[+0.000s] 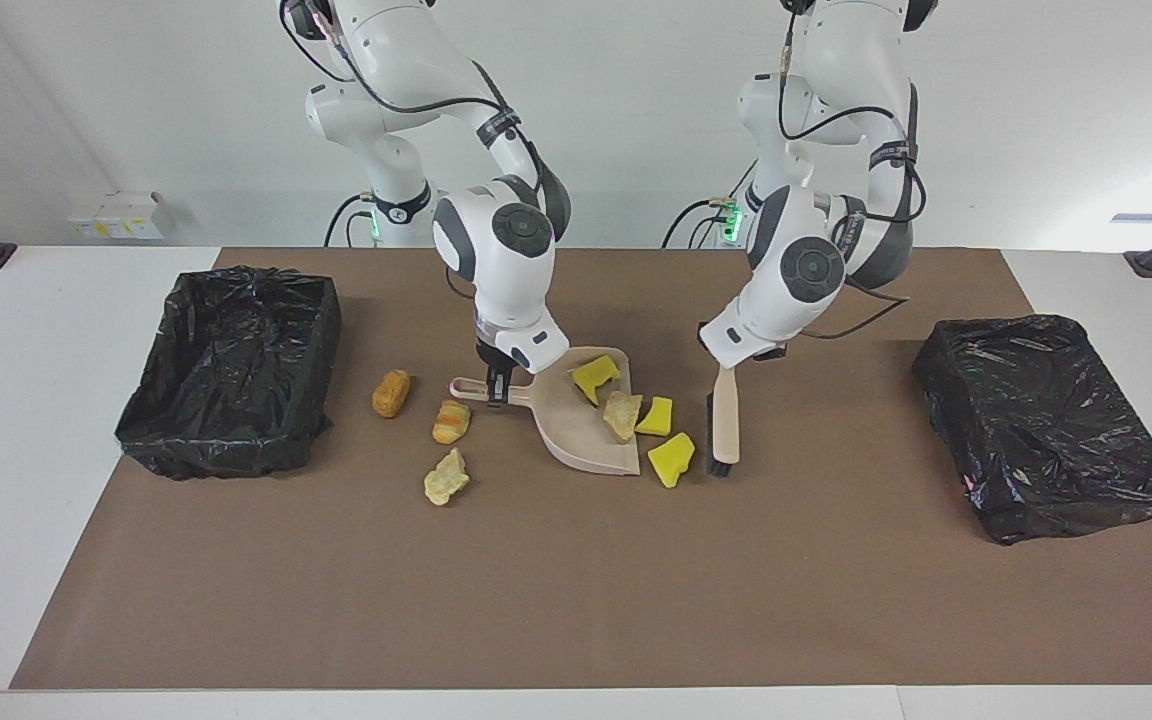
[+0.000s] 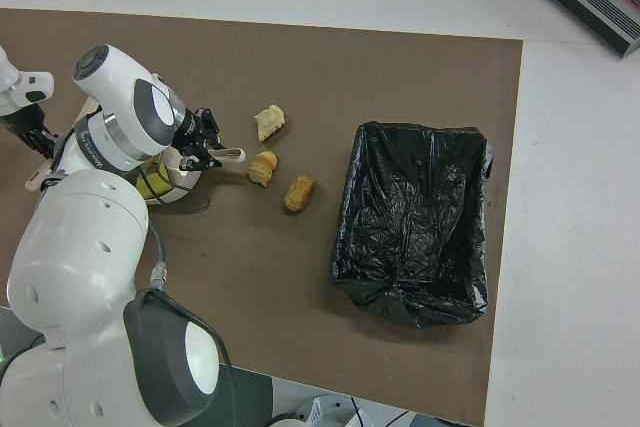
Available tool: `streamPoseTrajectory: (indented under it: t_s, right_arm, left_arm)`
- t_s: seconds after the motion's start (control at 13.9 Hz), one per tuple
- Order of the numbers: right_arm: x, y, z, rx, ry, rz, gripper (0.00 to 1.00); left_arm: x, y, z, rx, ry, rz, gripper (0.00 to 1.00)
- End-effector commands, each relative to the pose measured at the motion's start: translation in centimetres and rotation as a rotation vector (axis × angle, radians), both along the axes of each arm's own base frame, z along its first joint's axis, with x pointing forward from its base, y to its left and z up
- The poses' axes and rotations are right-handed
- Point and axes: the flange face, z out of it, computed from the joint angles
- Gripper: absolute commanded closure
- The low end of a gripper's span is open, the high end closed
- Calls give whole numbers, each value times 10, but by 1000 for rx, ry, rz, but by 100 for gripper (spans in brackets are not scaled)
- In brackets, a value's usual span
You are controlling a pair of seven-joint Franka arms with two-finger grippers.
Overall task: Sweep and dump trash in bin
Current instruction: 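Sweep the sponges and bread into the dustpan with the left gripper's brush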
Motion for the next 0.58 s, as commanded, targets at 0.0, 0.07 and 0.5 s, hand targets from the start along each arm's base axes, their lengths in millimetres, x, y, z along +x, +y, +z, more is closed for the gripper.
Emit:
streamPoseTrajectory:
  t_s: [0.0, 0.07, 0.5]
  right_arm:
    - [-12, -5, 2, -72, 0, -11, 100]
    - [-12, -6, 3, -83, -4, -16, 100]
    - [-13, -1, 2, -75, -15, -25, 100]
  left_arm:
    - [-20, -15, -14, 25, 15, -34, 100]
    - [-21, -18, -15, 23, 11, -21, 100]
    - [-40, -64, -8, -104, 40, 26, 100]
